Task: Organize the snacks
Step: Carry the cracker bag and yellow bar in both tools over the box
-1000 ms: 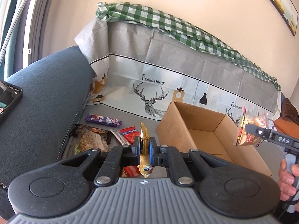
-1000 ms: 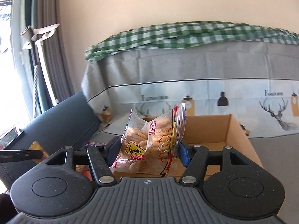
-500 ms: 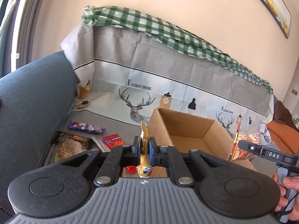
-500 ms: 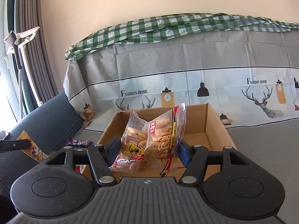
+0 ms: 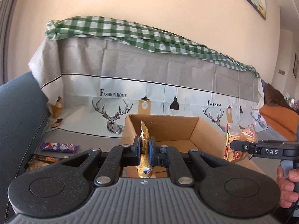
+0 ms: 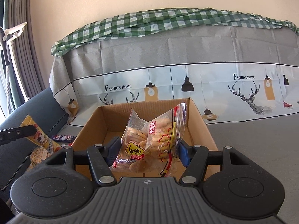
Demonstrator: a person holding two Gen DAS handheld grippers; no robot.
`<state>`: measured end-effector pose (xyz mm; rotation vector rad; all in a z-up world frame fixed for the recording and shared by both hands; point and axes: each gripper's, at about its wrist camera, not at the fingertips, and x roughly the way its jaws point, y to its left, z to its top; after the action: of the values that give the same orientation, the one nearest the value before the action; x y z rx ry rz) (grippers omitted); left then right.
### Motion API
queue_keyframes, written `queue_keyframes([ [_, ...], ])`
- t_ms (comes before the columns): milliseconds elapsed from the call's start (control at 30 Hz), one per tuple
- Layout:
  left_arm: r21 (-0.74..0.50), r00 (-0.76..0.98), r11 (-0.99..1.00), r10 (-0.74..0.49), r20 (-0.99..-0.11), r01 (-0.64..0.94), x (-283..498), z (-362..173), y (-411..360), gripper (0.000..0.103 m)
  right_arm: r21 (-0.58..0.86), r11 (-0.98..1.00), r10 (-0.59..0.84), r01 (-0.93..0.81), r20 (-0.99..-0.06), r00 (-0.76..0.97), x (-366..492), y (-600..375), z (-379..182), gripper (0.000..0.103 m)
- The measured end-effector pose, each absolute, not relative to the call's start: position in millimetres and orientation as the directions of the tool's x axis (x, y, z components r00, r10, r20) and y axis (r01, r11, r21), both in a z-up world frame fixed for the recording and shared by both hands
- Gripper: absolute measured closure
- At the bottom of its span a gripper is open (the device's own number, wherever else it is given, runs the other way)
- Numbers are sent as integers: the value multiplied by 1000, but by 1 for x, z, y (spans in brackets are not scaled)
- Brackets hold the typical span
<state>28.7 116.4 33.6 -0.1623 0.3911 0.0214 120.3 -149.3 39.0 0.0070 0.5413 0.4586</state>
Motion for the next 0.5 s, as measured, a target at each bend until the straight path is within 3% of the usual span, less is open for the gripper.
queue_keyframes([
  [333, -23, 962, 1000, 10, -271, -16, 47, 32, 73, 95, 108, 905, 405, -411, -514, 756, 126, -141, 35, 38],
  [500, -12, 968, 998, -67, -243, 66, 52, 33, 50, 95, 86, 910, 387, -406, -525, 758, 128, -136, 33, 38],
])
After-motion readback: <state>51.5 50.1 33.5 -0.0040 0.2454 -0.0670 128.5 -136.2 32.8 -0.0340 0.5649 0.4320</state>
